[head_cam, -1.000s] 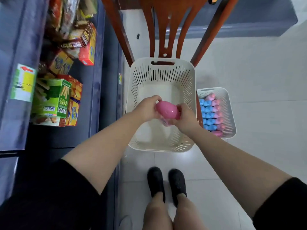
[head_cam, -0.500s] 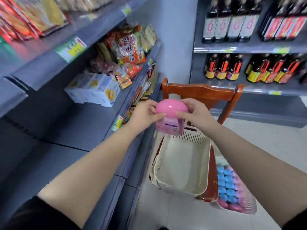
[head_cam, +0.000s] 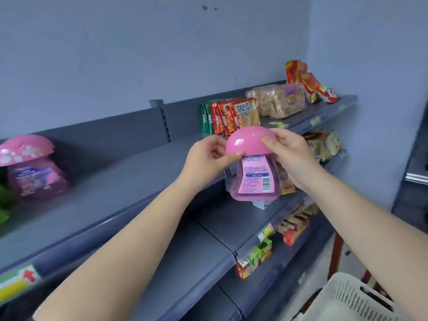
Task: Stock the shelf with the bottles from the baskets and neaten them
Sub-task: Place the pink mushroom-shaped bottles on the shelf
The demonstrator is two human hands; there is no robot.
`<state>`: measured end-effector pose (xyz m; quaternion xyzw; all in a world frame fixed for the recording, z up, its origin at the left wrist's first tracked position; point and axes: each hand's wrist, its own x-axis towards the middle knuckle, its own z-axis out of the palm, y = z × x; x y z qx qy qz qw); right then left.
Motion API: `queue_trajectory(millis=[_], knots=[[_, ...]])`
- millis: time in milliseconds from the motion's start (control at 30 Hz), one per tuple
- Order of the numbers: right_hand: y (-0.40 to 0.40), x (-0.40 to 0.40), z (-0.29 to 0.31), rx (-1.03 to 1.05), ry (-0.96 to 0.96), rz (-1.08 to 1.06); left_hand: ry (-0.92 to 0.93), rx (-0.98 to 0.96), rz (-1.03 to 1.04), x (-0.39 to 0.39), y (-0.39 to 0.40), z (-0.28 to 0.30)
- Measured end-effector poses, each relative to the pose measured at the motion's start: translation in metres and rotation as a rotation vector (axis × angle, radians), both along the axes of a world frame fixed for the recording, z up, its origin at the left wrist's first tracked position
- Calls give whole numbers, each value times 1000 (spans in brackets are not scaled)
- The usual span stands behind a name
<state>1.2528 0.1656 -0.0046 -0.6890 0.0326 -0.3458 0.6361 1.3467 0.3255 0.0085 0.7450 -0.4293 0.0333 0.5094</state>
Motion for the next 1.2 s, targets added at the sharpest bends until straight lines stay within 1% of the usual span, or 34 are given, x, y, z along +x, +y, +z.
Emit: queue_trajectory(millis=[100,167,233,400,633,833,933,1000,1133,1200], knots=[[39,31,25,-16,-53,120,-57,-69,122,8,46,25],[64,50,38,-71,-69,193,-74,-105,194,16,76,37],[89,69,48,-116,-81,261,-87,-119,266,23,105,47],[151,113,67,-140,-124,410,-140,-138,430,45,173,61],[213,161,76,-196,-97,614,-178,-162,591,65,240,64],[242,183,80,-289,-28,757,-180,-164,663,77,268,59],[251,191,87,-340,16,758,-185,-174,694,78,272,57],[256,196,91,-374,40,720,-179,-202,736,80,272,55],[267,206,92,-343,35,541,-201,-271,928,81,262,46],[272,212,91,-284,28,413,-290,-222,1015,77,250,35]])
